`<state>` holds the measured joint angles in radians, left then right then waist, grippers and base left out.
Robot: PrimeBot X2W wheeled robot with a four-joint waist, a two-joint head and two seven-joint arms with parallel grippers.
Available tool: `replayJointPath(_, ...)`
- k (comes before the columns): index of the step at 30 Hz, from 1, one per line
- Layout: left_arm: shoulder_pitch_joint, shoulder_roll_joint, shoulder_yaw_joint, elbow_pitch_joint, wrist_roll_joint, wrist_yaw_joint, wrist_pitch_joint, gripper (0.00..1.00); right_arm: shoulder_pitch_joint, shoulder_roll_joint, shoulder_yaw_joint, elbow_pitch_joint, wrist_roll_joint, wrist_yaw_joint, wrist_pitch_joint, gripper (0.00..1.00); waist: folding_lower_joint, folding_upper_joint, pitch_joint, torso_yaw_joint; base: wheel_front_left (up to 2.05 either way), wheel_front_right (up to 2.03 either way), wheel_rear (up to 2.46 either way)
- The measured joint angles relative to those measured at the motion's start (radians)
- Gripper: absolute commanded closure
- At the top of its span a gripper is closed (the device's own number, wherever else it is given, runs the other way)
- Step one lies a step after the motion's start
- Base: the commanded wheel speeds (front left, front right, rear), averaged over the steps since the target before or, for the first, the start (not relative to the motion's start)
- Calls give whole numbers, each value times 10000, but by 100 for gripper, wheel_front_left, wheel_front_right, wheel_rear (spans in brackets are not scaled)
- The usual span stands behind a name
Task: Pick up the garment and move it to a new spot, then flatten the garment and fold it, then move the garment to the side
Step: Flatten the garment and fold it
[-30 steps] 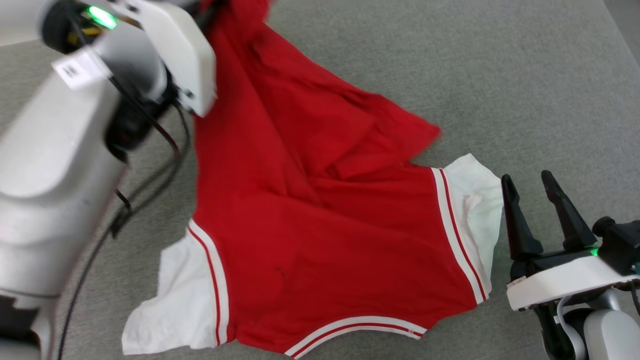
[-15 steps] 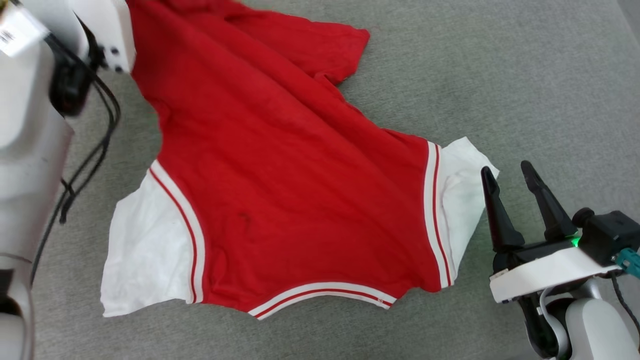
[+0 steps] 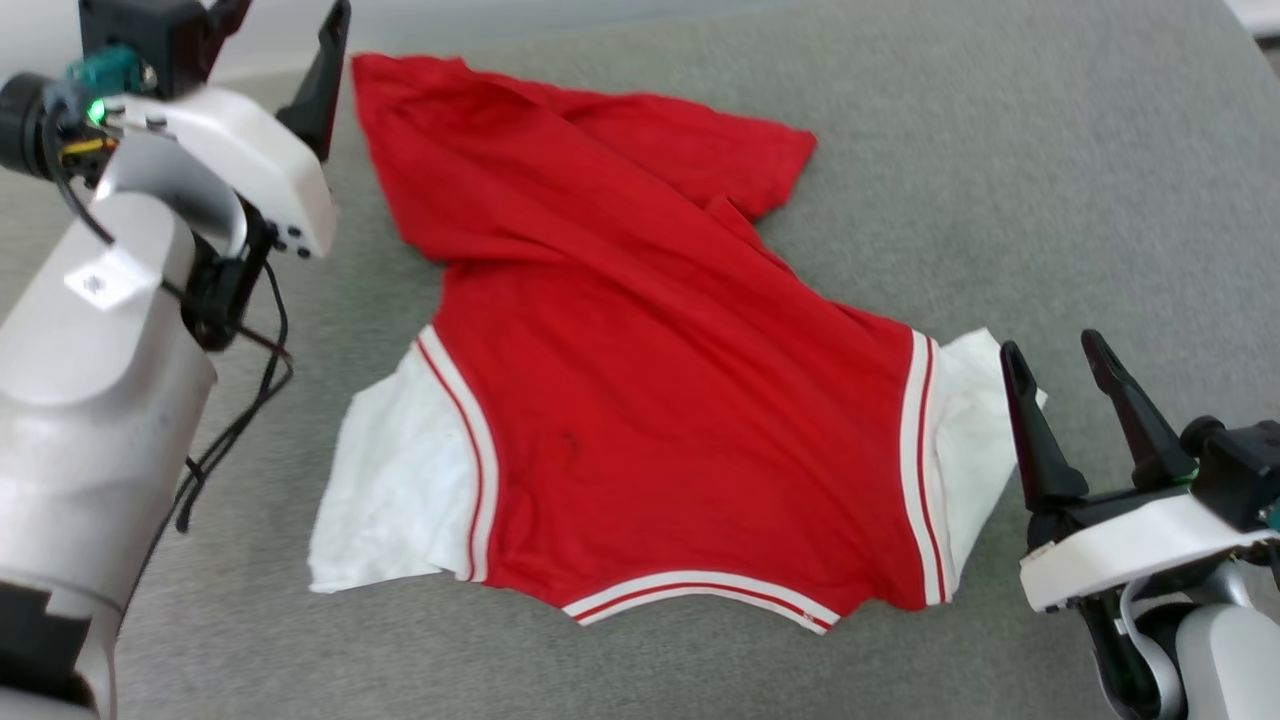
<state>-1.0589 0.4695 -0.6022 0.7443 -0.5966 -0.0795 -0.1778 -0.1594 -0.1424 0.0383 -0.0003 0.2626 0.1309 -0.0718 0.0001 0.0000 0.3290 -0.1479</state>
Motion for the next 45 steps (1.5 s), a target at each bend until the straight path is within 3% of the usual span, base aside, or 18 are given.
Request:
replayJointPath(7, 1477, 512, 253, -1662, -178, 391, -500, 0, 474, -153, -192, -140, 19, 0, 391, 0, -1, 0, -932, 605, 0, 0, 0)
replayJointPath(13, 3900, 1398, 499, -3896, -748, 1503, 307, 0, 864, -186, -253, -328, 69, 0, 637, 0, -2, 0, -1583, 963, 0, 0, 0)
replayJointPath(15, 4894, 1735, 570, -4753, -1055, 1954, 828, 0, 954, -188, -257, -359, 98, 0, 654, 0, -2, 0, -1698, 1023, 0, 0, 0)
replayJointPath(16, 5951, 2033, 637, -5682, -1440, 2395, 1319, 0, 1082, -186, -251, -393, 109, 0, 686, 0, -2, 0, -1737, 1037, 0, 0, 0)
replayJointPath(17, 5951, 2033, 637, -5682, -1440, 2395, 1319, 0, 1082, -186, -251, -393, 109, 0, 686, 0, -2, 0, -1737, 1037, 0, 0, 0)
replayJointPath(23, 8485, 2614, 648, -8433, -2447, 3568, 2596, 0, 1256, -163, -360, -468, 138, 0, 692, 0, -2, 0, -1601, 986, 0, 0, 0)
replayJointPath(27, 9029, 2955, 449, -9469, -2671, 4046, 3471, 0, 1255, -134, -382, -506, 136, 0, 637, 0, -2, 0, -1349, 984, 0, 0, 0)
replayJointPath(34, 9015, 3131, 144, -9505, -2755, 4274, 4414, 0, 1080, -52, -278, -468, 94, 0, 548, 0, -2, 0, -856, 885, 0, 0, 0)
replayJointPath(45, 8629, 2855, -192, -8314, -2784, 4048, 4784, 0, 950, 19, -309, -330, 63, 0, 368, 0, -2, 0, -226, 718, 0, 0, 0)
